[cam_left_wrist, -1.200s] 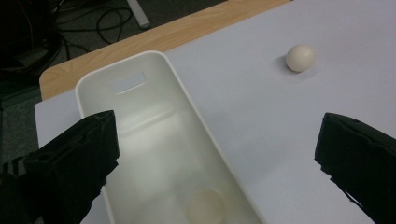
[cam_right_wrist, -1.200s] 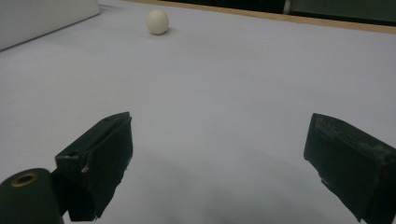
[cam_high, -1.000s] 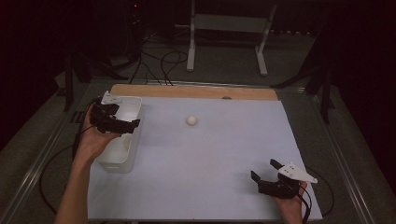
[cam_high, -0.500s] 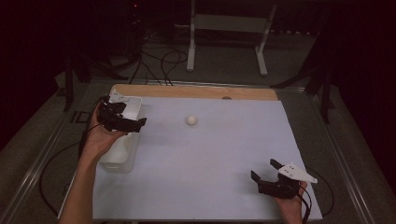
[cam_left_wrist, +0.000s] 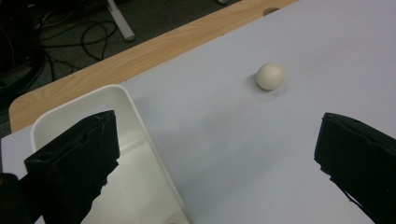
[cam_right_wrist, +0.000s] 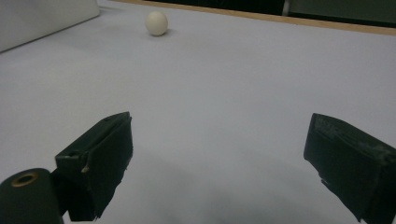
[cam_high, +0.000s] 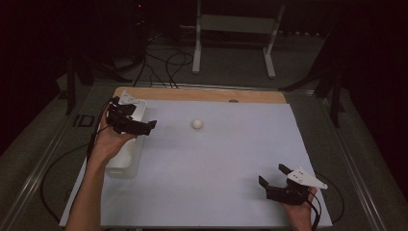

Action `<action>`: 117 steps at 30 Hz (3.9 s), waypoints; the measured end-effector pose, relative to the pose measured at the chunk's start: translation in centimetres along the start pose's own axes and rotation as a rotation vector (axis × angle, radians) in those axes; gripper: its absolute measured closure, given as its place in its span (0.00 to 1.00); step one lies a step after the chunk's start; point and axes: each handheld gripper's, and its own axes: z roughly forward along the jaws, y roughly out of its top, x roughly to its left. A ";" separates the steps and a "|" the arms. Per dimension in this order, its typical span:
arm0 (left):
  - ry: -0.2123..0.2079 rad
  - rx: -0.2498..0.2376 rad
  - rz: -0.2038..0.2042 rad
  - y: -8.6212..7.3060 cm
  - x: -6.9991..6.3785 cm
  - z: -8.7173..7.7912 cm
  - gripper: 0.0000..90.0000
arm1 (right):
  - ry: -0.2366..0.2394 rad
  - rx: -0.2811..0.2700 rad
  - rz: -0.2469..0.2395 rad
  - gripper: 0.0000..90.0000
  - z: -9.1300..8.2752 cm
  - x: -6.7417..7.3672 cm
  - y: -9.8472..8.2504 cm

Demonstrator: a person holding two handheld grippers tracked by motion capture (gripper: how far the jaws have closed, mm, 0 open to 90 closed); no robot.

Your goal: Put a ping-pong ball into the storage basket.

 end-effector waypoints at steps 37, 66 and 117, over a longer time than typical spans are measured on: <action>-0.066 0.023 0.048 3.1 -2.6 2.8 0.01 | 0.004 -0.002 0.002 0.08 -0.1 -0.1 0.0; -0.086 0.084 0.087 5.9 -4.6 6.9 0.01 | 0.002 -0.007 0.002 0.08 -0.2 -0.2 0.0; -0.122 0.121 0.101 7.7 -6.6 12.7 0.01 | 0.005 -0.012 0.005 0.08 -0.3 -0.3 0.1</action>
